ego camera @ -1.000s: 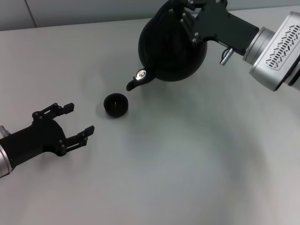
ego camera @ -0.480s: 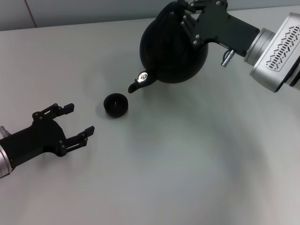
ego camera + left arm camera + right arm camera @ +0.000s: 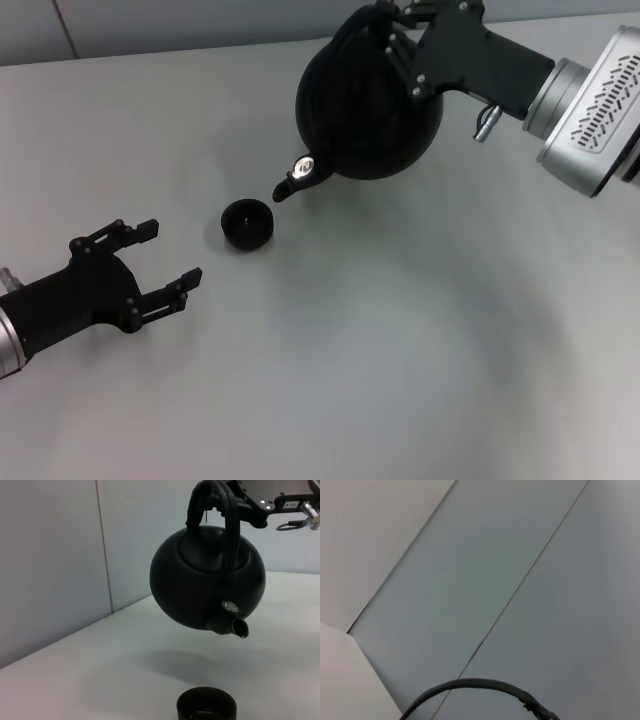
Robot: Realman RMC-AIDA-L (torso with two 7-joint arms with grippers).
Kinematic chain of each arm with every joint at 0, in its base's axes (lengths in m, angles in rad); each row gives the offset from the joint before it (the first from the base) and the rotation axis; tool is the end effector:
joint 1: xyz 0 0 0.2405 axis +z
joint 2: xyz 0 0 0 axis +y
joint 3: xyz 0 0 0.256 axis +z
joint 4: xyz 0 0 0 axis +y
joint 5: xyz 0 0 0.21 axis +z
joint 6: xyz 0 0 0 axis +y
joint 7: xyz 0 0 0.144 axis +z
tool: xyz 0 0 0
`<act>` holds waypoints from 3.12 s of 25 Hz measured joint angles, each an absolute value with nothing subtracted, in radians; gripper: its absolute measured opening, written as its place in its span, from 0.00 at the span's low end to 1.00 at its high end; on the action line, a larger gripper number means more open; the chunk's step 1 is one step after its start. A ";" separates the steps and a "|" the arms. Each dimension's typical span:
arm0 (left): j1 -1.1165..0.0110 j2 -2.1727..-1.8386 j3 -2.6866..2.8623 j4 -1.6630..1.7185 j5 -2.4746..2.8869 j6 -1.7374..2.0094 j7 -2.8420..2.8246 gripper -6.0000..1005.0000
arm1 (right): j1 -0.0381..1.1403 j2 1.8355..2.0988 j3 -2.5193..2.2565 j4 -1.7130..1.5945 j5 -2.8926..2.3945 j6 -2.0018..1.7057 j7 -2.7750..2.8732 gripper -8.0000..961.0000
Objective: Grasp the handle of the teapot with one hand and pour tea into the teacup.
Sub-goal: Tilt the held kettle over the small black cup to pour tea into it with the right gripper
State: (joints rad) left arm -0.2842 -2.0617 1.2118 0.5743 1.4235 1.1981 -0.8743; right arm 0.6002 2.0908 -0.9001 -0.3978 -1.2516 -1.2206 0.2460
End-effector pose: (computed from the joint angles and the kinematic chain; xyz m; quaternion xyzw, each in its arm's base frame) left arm -0.3084 0.2938 -0.0393 -0.9337 -0.1215 -0.2048 0.2675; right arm 0.2303 0.3869 -0.0094 -0.8525 -0.1324 0.2423 0.4439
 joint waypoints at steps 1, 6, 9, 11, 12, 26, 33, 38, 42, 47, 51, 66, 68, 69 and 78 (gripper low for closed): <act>-0.284 -2.062 1.212 0.574 1.424 1.198 -0.874 0.80 | 0.598 2.091 -0.901 -0.403 -1.252 -1.220 0.249 0.09; -0.285 -2.062 1.212 0.574 1.423 1.197 -0.874 0.80 | 0.595 2.091 -0.908 -0.410 -1.252 -1.213 0.253 0.09; -0.285 -2.062 1.212 0.574 1.424 1.196 -0.874 0.80 | 0.595 2.091 -0.921 -0.413 -1.252 -1.205 0.254 0.09; -0.285 -2.062 1.212 0.574 1.423 1.195 -0.874 0.80 | 0.595 2.091 -0.925 -0.418 -1.252 -1.199 0.254 0.09; -0.285 -2.062 1.212 0.574 1.423 1.195 -0.874 0.80 | 0.594 2.091 -0.926 -0.419 -1.252 -1.197 0.254 0.09; -0.285 -2.063 1.213 0.574 1.424 1.195 -0.873 0.80 | 0.580 2.092 -0.989 -0.460 -1.243 -1.159 0.264 0.09; -0.285 -2.063 1.216 0.574 1.424 1.195 -0.873 0.80 | 0.580 2.092 -0.989 -0.468 -1.242 -1.149 0.265 0.09; -0.285 -2.063 1.217 0.574 1.424 1.195 -0.873 0.80 | 0.580 2.092 -0.989 -0.475 -1.240 -1.143 0.265 0.09; -0.285 -2.063 1.218 0.574 1.424 1.195 -0.873 0.80 | 0.580 2.092 -0.989 -0.478 -1.240 -1.143 0.265 0.09; -0.285 -2.063 1.218 0.574 1.423 1.195 -0.873 0.80 | 0.580 2.092 -0.993 -0.488 -1.239 -1.143 0.265 0.09; -0.285 -2.063 1.219 0.574 1.424 1.195 -0.873 0.80 | 0.580 2.092 -1.000 -0.490 -1.239 -1.143 0.265 0.09; -0.285 -2.062 1.220 0.574 1.424 1.195 -0.873 0.80 | 0.580 2.092 -1.005 -0.504 -1.242 -1.143 0.265 0.09; -0.285 -2.062 1.219 0.573 1.424 1.195 -0.873 0.80 | 0.578 2.092 -1.019 -0.511 -1.241 -1.135 0.265 0.09; -0.285 -2.062 1.219 0.573 1.424 1.195 -0.873 0.80 | 0.574 2.092 -1.033 -0.520 -1.241 -1.123 0.265 0.09; -0.285 -2.062 1.219 0.572 1.424 1.194 -0.871 0.80 | 0.528 2.092 -1.133 -0.617 -1.185 -1.075 0.312 0.09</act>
State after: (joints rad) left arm -0.2852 -2.0617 1.2195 0.5722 1.4236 1.1943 -0.8710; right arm 0.5277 2.0923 -1.1332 -0.6171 -1.1847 -1.0749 0.3116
